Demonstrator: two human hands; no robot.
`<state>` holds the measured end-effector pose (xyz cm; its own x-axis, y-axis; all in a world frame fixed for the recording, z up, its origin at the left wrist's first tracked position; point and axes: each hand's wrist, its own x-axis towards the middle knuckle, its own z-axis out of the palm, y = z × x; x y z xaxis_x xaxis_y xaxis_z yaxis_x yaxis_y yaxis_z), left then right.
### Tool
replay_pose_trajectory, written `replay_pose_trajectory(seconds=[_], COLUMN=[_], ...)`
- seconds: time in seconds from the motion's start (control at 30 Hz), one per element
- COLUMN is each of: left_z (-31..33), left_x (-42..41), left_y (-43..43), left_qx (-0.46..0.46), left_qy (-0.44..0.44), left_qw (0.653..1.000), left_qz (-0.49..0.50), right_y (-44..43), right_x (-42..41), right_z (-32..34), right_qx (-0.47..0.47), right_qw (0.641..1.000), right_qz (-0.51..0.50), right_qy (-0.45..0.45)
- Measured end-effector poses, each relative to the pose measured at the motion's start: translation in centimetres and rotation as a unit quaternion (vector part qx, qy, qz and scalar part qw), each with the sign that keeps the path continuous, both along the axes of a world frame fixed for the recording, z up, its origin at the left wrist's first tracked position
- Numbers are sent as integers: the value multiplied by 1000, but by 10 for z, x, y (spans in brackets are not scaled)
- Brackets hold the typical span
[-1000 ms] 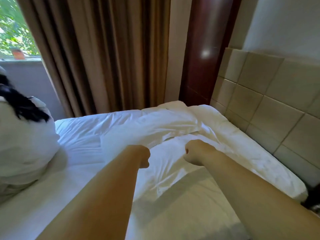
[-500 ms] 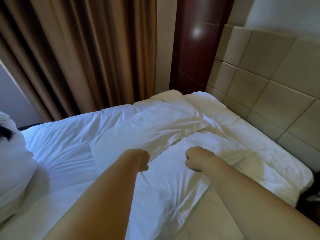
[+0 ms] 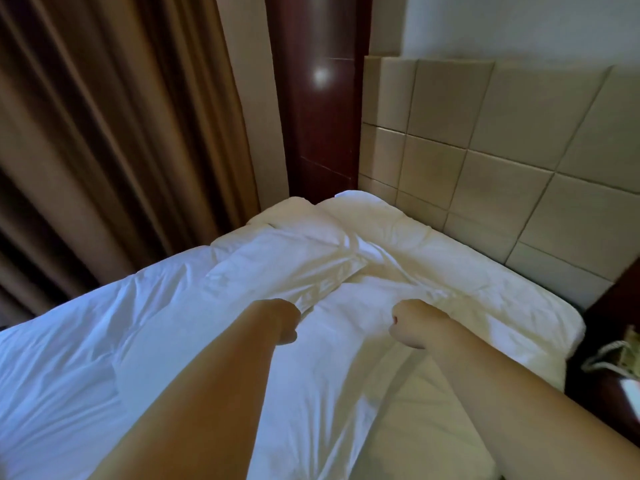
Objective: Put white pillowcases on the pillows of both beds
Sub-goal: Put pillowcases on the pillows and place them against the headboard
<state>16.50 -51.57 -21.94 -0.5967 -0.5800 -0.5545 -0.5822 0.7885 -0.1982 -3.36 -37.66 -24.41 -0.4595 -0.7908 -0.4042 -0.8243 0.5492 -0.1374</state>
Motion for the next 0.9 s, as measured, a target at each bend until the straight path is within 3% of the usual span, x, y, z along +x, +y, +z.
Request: replay_pose_trajectory(seconds=[0.3, 0.5, 0.63, 0.8, 0.9], left_z=[-85, -156, -196, -237, -258], left_x=[-136, -242, -290, -329, -348], left_y=[-55, -103, -116, -153, -169], left_qx=[45, 22, 33, -15, -12], left_qy=[34, 53, 98, 111, 63], left_qw=[998, 998, 995, 993, 998], left_qz=[35, 13, 2, -32, -28], right_y=[-61, -137, -179, -208, -202], right_x=[-137, -212, -233, -250, -241], right_z=[-90, -174, -218, -262, -292], right_qx=[-17, -46, -62, -45, -22], right_qw=[999, 997, 994, 994, 996], right_qz=[-16, -23, -31, -69, -78], right_qy=[-31, -59, -83, -70, -42])
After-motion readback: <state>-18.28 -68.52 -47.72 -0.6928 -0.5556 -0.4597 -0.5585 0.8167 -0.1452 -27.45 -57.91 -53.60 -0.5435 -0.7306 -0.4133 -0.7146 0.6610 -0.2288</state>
